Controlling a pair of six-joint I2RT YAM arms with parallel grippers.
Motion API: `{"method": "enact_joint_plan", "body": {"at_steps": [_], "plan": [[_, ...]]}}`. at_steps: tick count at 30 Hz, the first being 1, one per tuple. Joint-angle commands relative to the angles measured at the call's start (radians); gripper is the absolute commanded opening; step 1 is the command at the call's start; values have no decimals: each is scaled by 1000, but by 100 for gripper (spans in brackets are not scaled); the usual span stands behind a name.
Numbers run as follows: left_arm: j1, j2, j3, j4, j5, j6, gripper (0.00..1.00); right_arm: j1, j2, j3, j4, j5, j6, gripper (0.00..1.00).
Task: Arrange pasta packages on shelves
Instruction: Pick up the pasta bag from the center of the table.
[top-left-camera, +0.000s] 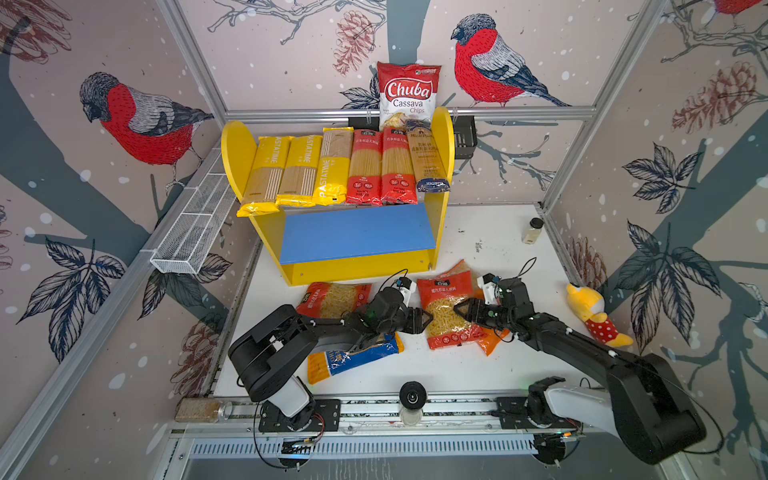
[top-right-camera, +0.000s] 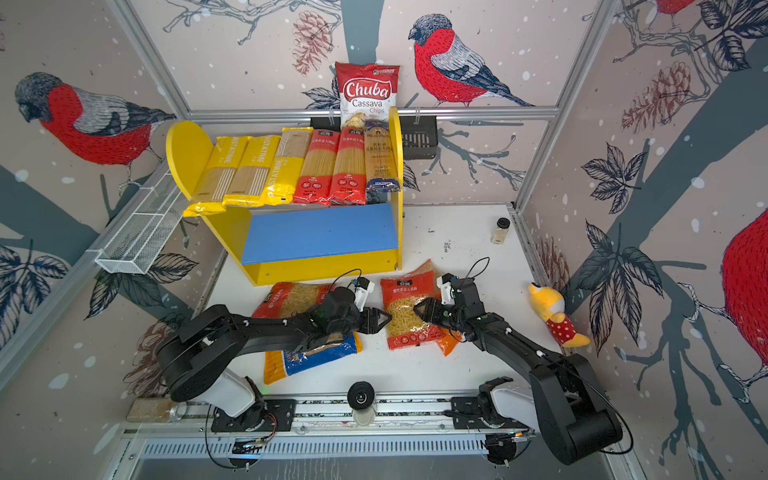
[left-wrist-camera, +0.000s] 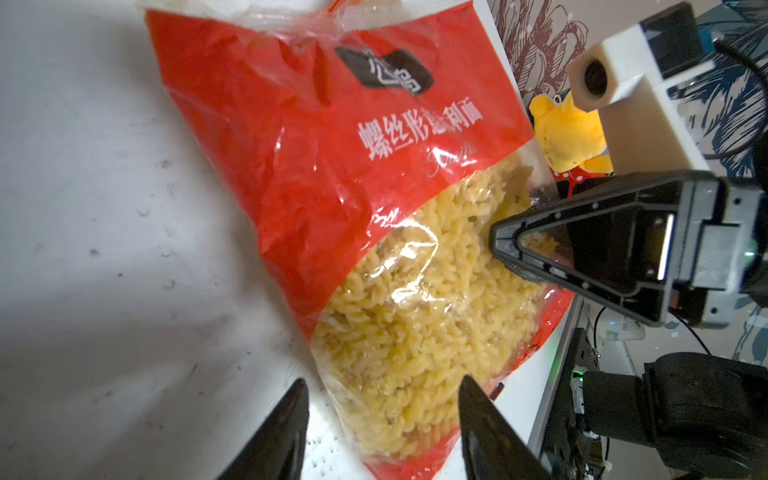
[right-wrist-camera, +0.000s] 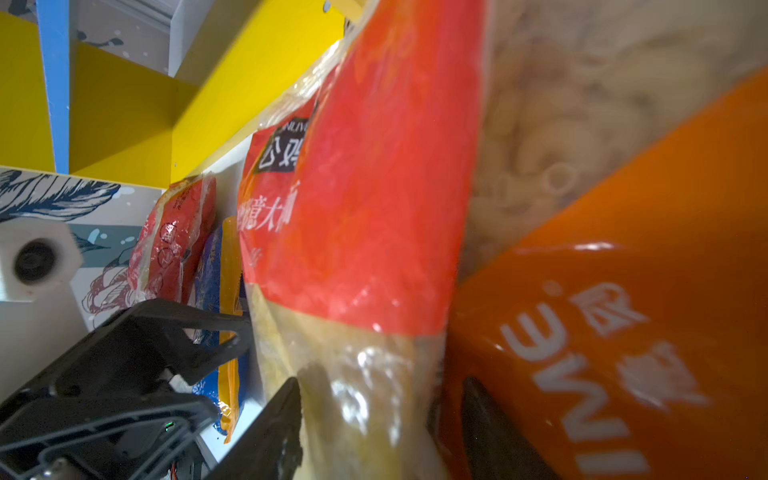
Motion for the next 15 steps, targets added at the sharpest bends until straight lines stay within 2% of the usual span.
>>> {"method": "enact_joint_plan", "body": {"at_steps": [1, 5, 9, 15], "plan": [[-5, 31, 14, 72, 15, -23, 57, 43, 30, 2, 82, -22, 14, 58], [-5, 61, 23, 93, 37, -33, 52, 97, 34, 9, 113, -1, 41, 40], [-3, 15, 1, 75, 30, -26, 46, 103, -34, 15, 95, 17, 62, 22], [30, -135, -18, -33, 7, 9, 45, 130, -133, 38, 77, 37, 127, 11]]}}
